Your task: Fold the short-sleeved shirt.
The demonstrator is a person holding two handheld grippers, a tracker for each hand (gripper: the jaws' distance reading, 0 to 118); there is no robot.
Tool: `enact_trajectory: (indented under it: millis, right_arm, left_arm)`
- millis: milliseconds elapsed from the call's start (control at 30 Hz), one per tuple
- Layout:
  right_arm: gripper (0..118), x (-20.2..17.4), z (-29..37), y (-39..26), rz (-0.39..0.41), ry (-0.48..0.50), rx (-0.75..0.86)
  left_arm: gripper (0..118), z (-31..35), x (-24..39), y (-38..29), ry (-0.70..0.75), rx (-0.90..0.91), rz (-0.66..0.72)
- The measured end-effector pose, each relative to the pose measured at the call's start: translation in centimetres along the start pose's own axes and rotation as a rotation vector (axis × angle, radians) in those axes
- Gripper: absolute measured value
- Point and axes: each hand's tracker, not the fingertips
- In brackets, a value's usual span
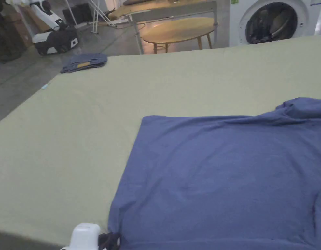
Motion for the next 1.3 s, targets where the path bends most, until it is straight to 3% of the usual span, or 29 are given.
enact_trajectory:
  millis: [100, 200, 367, 400, 500, 533, 567, 633, 733, 833, 1000, 1200, 1233, 1267, 1300]
  right_arm:
    - [4, 1.3, 0.5, -0.3, -0.028, -0.075, 0.023]
    - [64, 2.7, -0.5, -1.3, -0.041, -0.108, -0.022]
    - [63, 5.3, -4.1, -4.6, -0.078, -0.102, -0.122]
    - [58, 5.6, -5.0, -5.2, -0.081, -0.095, -0.135]
    - [35, 5.7, -6.6, -6.5, -0.060, -0.124, -0.152]
    - [15, 5.7, -6.1, -6.6, -0.035, -0.113, -0.110]
    - [6, 5.7, -5.4, -6.3, -0.024, -0.074, -0.091]
    - [6, 5.5, -4.9, -5.1, -0.083, -0.022, -0.100]
    - [6, 4.7, -4.6, -2.2, 0.005, -0.031, -0.056]
    - [6, 4.3, -6.9, 2.3, 0.020, 0.017, -0.024]
    - [6, 4.3, -14.9, 8.7, 0.069, -0.003, -0.051]
    - [7, 5.4, -22.8, 11.9, -0.052, -0.048, -0.120]
    - [16, 5.3, -23.5, 11.9, -0.046, -0.058, -0.118]
    - [33, 5.3, -24.1, 11.8, -0.032, -0.074, -0.126]
    - [52, 4.9, -23.7, 11.7, -0.001, -0.114, -0.137]
  left_arm:
    - [3, 0.5, -0.1, 0.2, -0.010, -0.002, 0.009]
    - [3, 0.8, 0.6, 0.4, -0.007, -0.007, 0.017]
    - [3, 1.5, 1.6, 0.8, 0.003, -0.006, 0.019]
    - [3, 1.7, 1.7, 0.9, 0.002, -0.008, 0.021]
    - [3, 1.9, 2.0, 0.9, 0.001, -0.010, 0.030]
    - [3, 2.0, 1.9, 1.1, 0.003, -0.011, 0.031]
    - [3, 2.1, 2.1, 1.2, 0.006, -0.012, 0.031]
    - [3, 2.9, 2.0, 1.5, 0.003, -0.005, 0.025]
    - [3, 5.1, 2.5, 4.7, -0.047, 0.126, 0.018]
    - [3, 4.4, 1.8, 10.3, -0.081, 0.180, 0.043]
    - [3, -1.9, 0.2, 18.5, -0.111, 0.153, 0.118]
    - [3, -11.1, -1.4, 21.9, -0.123, 0.021, 0.159]
    - [3, -11.8, -1.5, 22.0, -0.132, 0.020, 0.184]
    - [10, -12.2, -1.5, 22.1, -0.125, 0.017, 0.185]
    - [41, -12.0, -0.8, 21.9, -0.107, 0.020, 0.178]
